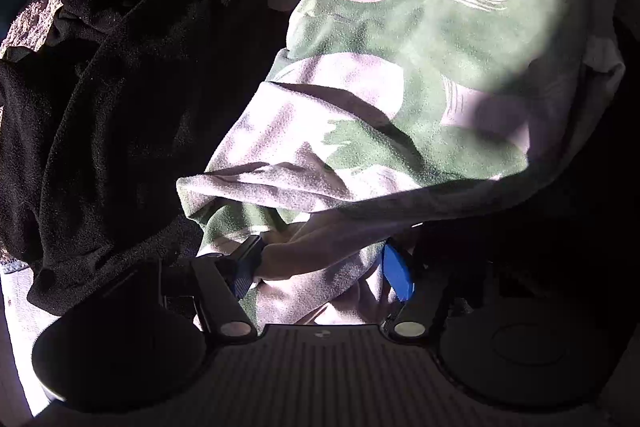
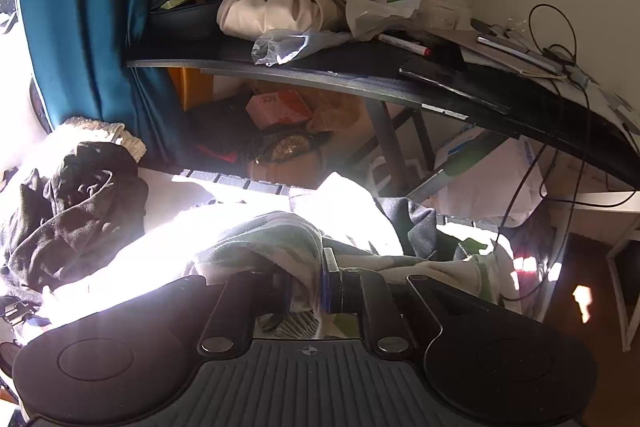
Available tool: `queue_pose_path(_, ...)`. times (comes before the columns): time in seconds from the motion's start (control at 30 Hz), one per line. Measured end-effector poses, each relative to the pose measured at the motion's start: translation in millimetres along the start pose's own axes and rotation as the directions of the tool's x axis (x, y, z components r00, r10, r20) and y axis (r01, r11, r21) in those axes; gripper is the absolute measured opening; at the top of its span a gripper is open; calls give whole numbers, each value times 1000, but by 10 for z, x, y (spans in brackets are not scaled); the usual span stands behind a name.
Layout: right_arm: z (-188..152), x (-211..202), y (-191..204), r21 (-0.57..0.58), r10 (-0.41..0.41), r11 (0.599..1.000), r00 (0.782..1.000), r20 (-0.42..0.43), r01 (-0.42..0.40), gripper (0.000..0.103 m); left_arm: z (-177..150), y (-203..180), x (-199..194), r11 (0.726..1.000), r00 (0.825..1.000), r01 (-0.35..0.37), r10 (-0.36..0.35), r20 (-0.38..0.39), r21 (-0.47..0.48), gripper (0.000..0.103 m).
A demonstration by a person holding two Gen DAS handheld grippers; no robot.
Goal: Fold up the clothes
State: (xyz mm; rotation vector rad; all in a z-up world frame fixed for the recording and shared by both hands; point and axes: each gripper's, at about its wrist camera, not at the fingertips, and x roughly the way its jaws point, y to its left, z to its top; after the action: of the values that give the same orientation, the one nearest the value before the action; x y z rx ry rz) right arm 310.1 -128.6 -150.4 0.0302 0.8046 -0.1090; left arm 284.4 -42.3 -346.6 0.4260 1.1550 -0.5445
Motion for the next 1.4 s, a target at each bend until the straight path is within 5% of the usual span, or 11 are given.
queue_pose_path(0.07, -5, -1, 0, 0, 0, 1000, 1000, 0, 0, 12, 8, 28, -115, 999, 999, 41, -40, 32, -28, 20)
queue_pose_path(0.27, -2, -12, -22, 5, 7, 1000, 1000, -3, -6, 12, -15, 211, -919, 958, 962, 162, -100, 254, -235, 8)
queue_pose_path(0.37, 7, -21, -7, 3, 14, 1000, 1000, -5, -14, 12, 7, 325, -1492, 913, 904, 210, -44, 426, -350, 5)
queue_pose_path(0.63, 84, -64, 108, -1, 47, 999, 999, -15, -47, 12, 359, 565, -2226, 942, 814, 136, 71, 576, -308, 3)
queue_pose_path(0.8, 78, -17, 104, -21, 43, 999, 995, -93, -46, 14, 277, 344, -1953, 959, 861, 153, -10, 509, -240, 3)
queue_pose_path(0.93, -53, 41, 184, -101, 35, 993, 983, -178, -53, 28, 161, 74, -1651, 964, 898, 193, -99, 430, -183, 3)
queue_pose_path(1.03, -138, 42, 248, -122, 35, 991, 977, -211, -62, 33, 64, -132, -1453, 960, 909, 235, -162, 383, -152, 3)
queue_pose_path(1.17, -196, 19, 310, -135, 27, 989, 978, -205, -56, 34, 12, -278, -1256, 971, 931, 206, -156, 331, -120, 7)
queue_pose_path(1.23, -199, 31, 314, -133, 23, 990, 979, -202, -50, 33, 16, -339, -1143, 989, 951, 125, -97, 294, -78, 21)
queue_pose_path(1.3, -188, 62, 303, -118, 21, 992, 980, -198, -45, 32, 11, -377, -1027, 998, 964, 52, -45, 264, -22, 77)
queue_pose_path(1.4, -165, 142, 278, -59, 20, 998, 980, -197, -32, 32, -20, -358, -852, 999, 973, 4, -14, 230, 44, 80)
